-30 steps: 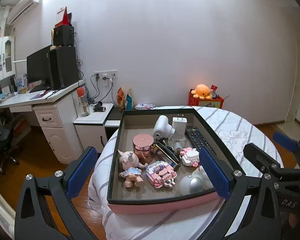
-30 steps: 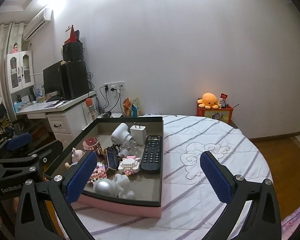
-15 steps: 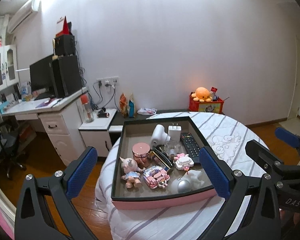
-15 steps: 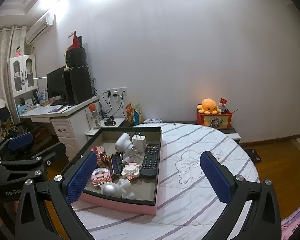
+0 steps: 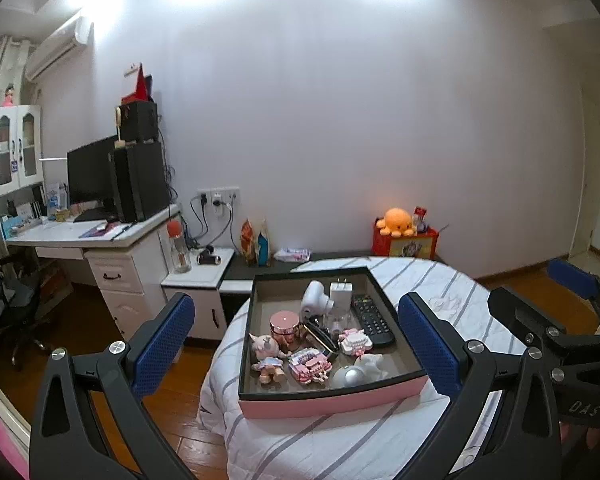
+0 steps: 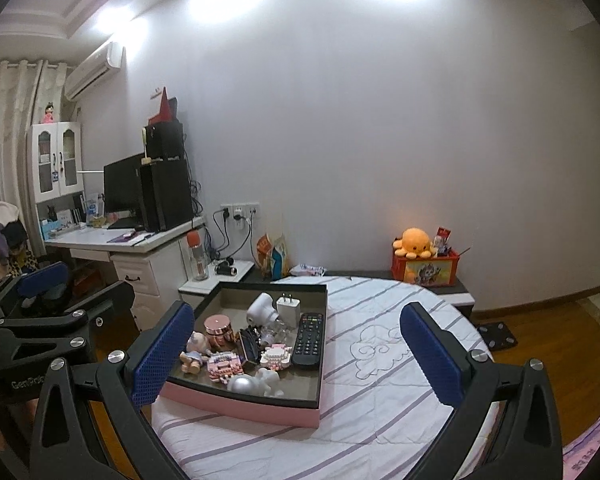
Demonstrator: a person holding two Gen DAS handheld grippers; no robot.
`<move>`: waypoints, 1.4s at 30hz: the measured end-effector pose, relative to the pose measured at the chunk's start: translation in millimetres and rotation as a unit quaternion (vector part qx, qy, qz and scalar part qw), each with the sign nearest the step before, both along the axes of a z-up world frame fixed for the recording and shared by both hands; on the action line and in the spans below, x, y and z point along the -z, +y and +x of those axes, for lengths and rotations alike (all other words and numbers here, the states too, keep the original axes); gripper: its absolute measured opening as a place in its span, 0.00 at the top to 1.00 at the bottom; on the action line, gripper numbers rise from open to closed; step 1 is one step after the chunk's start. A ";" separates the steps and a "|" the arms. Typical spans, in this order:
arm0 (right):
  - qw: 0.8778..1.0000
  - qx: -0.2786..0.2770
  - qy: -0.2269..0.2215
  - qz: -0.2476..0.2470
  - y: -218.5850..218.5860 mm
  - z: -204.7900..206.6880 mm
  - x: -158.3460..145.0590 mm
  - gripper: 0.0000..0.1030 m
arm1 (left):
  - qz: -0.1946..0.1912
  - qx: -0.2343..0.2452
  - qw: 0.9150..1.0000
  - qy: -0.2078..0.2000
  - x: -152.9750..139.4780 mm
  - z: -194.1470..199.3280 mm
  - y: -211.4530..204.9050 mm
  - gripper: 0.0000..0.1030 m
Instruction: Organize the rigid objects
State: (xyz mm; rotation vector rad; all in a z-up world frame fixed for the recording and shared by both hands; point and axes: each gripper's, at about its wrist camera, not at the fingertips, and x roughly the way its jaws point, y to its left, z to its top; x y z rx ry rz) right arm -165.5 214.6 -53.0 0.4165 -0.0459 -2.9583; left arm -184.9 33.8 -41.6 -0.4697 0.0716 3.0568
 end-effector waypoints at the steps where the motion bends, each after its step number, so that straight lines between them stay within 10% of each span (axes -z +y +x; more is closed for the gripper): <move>1: 1.000 0.001 0.006 0.001 -1.4 7.4 -2.7 0.00 | 0.000 0.001 1.000 0.005 -2.2 5.1 -0.5 0.00; 27: 0.995 -0.006 0.101 0.027 -38.6 140.9 -39.1 0.00 | 0.010 -0.022 0.993 0.116 -33.8 151.7 -33.8 0.00; 42: 0.991 0.004 0.131 0.033 -41.4 164.7 -41.9 0.00 | 0.018 -0.026 0.990 0.136 -39.2 172.4 -32.1 0.00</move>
